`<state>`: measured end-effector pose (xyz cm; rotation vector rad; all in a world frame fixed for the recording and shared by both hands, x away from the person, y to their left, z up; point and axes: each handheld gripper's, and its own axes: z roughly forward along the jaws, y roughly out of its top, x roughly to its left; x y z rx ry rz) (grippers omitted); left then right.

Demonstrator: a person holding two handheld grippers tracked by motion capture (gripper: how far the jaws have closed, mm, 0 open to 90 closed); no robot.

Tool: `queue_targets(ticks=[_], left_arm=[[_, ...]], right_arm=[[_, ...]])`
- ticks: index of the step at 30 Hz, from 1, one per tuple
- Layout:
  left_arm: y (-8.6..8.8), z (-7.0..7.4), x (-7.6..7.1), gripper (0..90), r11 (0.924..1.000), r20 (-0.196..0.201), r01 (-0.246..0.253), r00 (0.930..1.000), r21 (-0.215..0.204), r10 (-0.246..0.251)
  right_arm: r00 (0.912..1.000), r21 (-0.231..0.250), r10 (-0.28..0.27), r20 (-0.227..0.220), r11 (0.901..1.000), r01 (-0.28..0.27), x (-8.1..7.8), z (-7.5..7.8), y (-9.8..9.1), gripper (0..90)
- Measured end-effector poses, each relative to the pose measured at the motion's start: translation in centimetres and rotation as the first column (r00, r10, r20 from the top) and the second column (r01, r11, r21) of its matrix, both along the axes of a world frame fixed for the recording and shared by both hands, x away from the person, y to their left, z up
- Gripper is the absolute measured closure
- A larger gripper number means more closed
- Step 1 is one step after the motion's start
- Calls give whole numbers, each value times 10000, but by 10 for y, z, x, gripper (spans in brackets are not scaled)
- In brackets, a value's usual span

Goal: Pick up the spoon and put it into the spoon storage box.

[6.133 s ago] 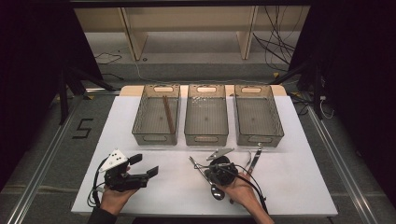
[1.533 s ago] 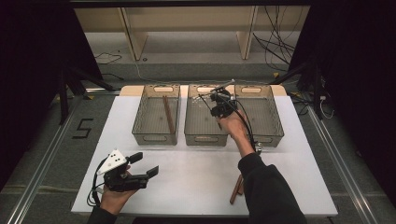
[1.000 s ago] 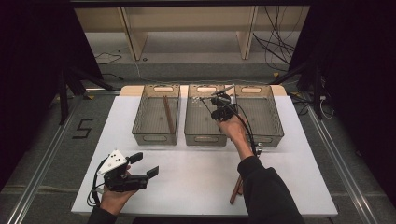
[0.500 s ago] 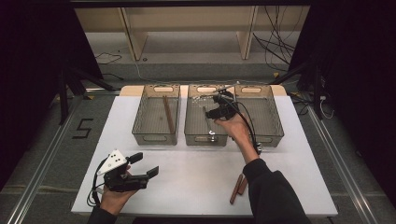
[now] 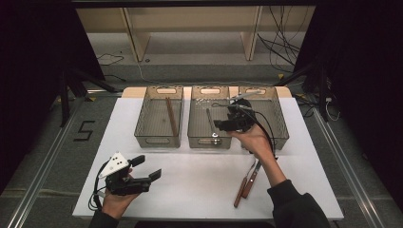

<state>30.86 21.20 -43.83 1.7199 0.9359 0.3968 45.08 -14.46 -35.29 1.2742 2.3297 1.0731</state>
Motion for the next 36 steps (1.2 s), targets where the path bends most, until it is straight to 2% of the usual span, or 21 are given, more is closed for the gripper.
queue_targets(ticks=[5,10,13,16,21,29,36], left_arm=[[0,0,0,157,10000,14,31,10000,42,-31],[0,0,0,157,10000,8,24,10000,67,-24],[-1,0,0,157,10000,-1,26,10000,72,-26],[-1,0,0,157,10000,1,29,10000,91,-30],[-1,1,0,157,10000,10,34,10000,83,-34],[-1,1,1,157,10000,27,4,10000,33,-4],[0,1,0,157,10000,22,-46,10000,36,46]], right_arm=[[10000,-121,80,24,9999,-79,-23,-4,-15,363],[9999,-51,-18,-163,10000,18,-41,-18,-28,352],[9997,-247,-134,-189,9996,129,-52,-26,-33,347],[9995,-202,-96,-314,9998,90,-60,-33,-35,341],[9987,-557,-331,-390,9980,309,-68,-39,-41,322],[9959,-835,-695,-576,9944,645,-80,-49,-52,313],[9945,-591,-788,-685,9954,748,-91,-61,-66,376]])
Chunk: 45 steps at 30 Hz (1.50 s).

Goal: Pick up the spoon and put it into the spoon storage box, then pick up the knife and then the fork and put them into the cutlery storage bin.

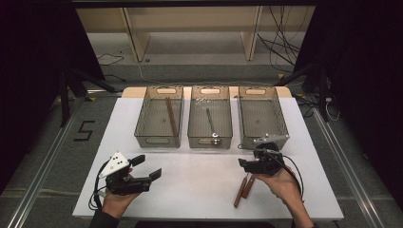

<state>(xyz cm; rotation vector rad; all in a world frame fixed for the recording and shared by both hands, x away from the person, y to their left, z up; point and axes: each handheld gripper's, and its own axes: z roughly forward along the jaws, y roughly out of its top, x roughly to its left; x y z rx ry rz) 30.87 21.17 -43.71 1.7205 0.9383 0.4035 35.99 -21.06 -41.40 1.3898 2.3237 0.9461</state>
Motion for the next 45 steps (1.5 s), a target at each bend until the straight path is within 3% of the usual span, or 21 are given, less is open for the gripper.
queue_targets(ticks=[5,15,21,27,45], left_arm=[[0,0,-1,157,10000,0,17,10000,7,-17],[2,0,-2,157,10000,7,-1,10000,-19,1],[2,1,-3,157,10000,26,-7,10000,-14,7],[1,1,-2,157,10000,20,-30,10000,-22,30],[1,1,-3,157,10000,78,51,10000,73,-52]], right_arm=[[9999,223,148,-87,9996,-146,-6,-8,-7,475],[9994,425,278,-215,9987,-269,-16,-23,-14,564],[9985,560,490,-254,9973,-475,-21,-29,-17,750],[9981,192,582,-205,9981,-578,-24,-34,-15,895],[9974,-43,598,-394,9982,-600,-22,-46,-14,900]])
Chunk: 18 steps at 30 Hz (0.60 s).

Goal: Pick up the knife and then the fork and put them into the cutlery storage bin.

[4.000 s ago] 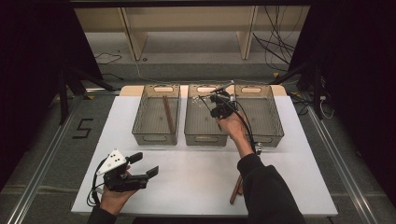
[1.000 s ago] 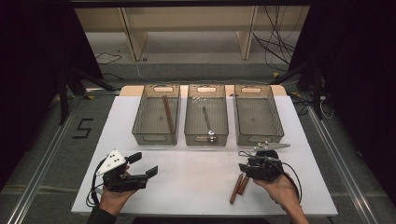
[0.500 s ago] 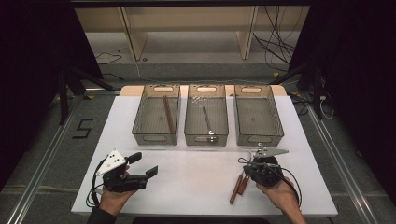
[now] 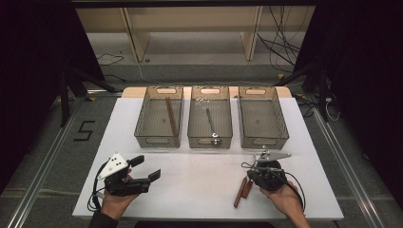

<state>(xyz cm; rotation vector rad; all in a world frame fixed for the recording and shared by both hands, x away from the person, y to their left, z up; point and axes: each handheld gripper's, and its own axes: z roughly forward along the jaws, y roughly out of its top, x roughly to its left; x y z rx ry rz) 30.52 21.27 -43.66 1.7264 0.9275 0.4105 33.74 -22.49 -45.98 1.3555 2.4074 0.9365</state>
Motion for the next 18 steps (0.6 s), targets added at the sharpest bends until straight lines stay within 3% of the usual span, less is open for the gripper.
queue_targets(ticks=[11,18], left_arm=[[0,0,-1,157,10000,5,-16,10000,-26,16],[1,0,-1,157,10000,6,-41,10000,-18,41]], right_arm=[[9991,60,-136,-396,9999,139,4,-12,1,900],[9983,-532,-185,-560,9985,155,-1,-12,1,900]])
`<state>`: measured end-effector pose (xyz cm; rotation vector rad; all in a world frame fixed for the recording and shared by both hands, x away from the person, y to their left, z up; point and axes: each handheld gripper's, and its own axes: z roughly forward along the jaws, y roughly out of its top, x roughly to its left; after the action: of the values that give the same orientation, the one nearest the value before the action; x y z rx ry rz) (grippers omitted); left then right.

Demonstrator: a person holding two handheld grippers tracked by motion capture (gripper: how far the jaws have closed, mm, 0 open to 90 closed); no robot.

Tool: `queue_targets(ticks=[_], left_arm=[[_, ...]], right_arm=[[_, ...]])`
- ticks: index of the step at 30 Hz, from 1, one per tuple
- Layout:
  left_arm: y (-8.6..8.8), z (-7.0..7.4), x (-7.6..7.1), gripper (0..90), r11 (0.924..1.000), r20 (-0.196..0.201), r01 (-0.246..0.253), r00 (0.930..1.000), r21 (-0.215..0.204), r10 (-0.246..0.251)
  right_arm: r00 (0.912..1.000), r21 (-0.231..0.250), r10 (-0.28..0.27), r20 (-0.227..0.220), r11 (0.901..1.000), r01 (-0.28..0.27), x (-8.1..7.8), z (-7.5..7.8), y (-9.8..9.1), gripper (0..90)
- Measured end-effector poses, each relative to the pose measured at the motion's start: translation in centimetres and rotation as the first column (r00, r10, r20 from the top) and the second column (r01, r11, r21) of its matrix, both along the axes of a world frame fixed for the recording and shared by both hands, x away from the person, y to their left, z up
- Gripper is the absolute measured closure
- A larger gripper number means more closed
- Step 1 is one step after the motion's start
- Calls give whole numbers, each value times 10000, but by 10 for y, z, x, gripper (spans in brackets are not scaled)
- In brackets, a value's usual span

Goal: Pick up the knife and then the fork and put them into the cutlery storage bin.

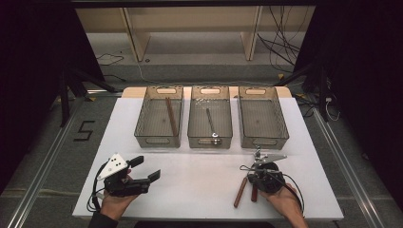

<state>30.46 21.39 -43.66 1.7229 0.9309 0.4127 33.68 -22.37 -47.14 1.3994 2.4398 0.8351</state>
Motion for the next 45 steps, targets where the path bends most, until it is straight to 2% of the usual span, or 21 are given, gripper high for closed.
queue_targets(ticks=[4,8,12,17,20,23,25,31,38,43,45], left_arm=[[0,0,0,157,10000,-19,7,10000,22,-7],[-1,0,0,157,10000,-14,5,10000,26,-5],[-1,0,0,157,10000,-13,14,10000,23,-14],[-1,0,0,157,10000,-34,22,10000,20,-22],[-2,-1,0,157,10000,-48,37,10000,70,-36],[-2,-1,0,157,10000,-40,42,10000,84,-42],[-2,-1,0,157,10000,-42,30,10000,72,-29],[-1,-1,0,157,9999,-57,30,10000,96,-30],[-1,-1,0,157,9999,-60,15,10000,102,-14],[-2,-1,0,157,10000,-56,9,10000,86,-8],[-1,-1,0,157,9999,-57,22,10000,109,-21]], right_arm=[[10000,-160,-50,-79,9999,48,-5,3,-6,900],[9998,-864,-155,-109,9962,145,-9,2,-10,900],[9997,-1083,-227,-105,9939,215,-12,4,-16,900],[9988,-927,-462,-171,9947,444,-13,8,-28,893],[9984,-680,-555,95,9961,560,-12,17,-29,794],[9956,-996,-897,280,9908,921,-8,22,-29,627],[9946,-1295,-1023,164,9861,1036,-4,21,-28,550],[9901,-1385,-1350,-392,9820,1284,4,17,-27,505],[9875,-1610,-1247,-969,9810,1081,11,13,-27,588],[9866,-2086,-1216,-1086,9732,970,11,11,-23,664],[9860,-2096,-1230,-1130,9729,973,12,11,-23,703]])
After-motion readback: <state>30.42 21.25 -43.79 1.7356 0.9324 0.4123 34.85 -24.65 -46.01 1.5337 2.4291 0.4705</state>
